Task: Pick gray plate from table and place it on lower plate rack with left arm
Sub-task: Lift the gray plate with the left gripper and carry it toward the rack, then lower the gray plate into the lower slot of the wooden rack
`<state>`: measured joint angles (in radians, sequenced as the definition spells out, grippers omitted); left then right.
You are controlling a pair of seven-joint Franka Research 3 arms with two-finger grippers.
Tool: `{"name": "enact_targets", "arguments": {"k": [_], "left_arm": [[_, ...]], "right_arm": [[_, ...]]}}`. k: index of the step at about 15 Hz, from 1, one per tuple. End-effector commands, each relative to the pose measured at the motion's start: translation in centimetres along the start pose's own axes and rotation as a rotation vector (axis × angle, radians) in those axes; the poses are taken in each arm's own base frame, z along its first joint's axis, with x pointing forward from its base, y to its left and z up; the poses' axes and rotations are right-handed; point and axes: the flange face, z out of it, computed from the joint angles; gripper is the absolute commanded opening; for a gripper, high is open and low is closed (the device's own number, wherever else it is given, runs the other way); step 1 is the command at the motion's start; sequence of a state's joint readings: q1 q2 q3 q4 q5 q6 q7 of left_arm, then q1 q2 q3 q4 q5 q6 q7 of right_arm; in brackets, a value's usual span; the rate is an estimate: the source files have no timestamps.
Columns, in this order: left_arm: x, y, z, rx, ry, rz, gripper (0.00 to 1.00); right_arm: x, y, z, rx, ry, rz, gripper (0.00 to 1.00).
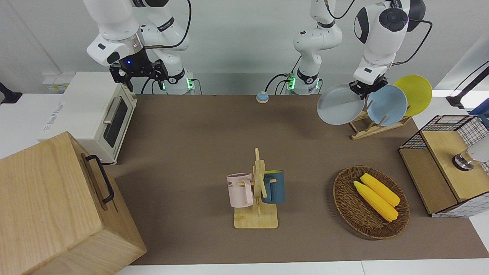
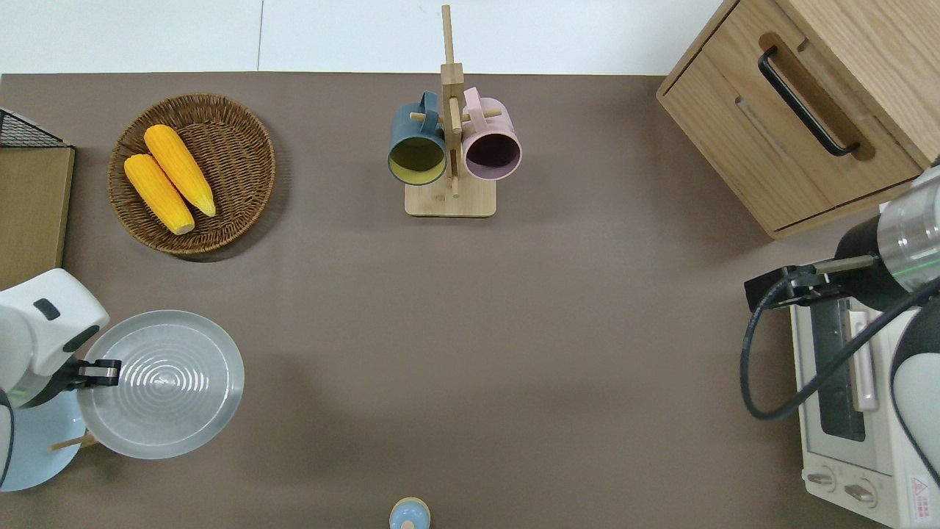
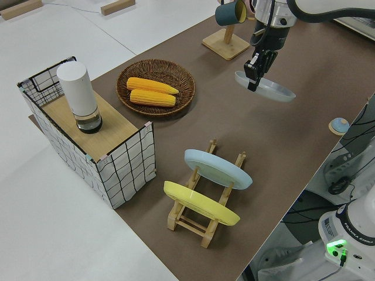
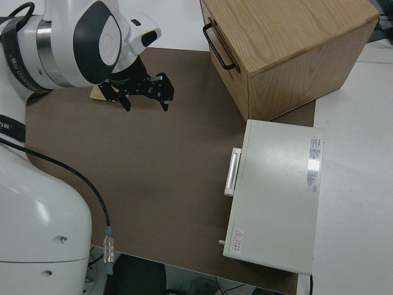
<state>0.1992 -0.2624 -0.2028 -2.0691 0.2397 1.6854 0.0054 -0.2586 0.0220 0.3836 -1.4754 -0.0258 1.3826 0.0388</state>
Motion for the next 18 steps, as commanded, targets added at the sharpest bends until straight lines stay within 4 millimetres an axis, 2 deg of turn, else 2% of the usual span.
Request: {"name": "enact_targets", "arguments": {"k": [1,6,10,18], "left_arm": [[0.9,-0.3,-0.3,0.184,-0.037,0.015,0.00],[1.2,-1.5,0.2,0.372,-0.079,0.043,0.00],[1.4,-1.4,0.5,0.471,-0.108,0.026,0.00],[2.3,-0.4,3.5,0.602,-0.161,-0.030,0.00]], "right_arm": [[-0.2,0.2,-0.3,-0.006,-0.002,0.016,0.983],[-0.2,0.2,-0.3,-0.007,-0.003,0.016,0.983],[-0.2,0.2,-0.3,-0.006,-0.002,0.016,0.983],[-0.2,0.2,-0.3,-0.007,-0.003,0.016,0.983]]}}
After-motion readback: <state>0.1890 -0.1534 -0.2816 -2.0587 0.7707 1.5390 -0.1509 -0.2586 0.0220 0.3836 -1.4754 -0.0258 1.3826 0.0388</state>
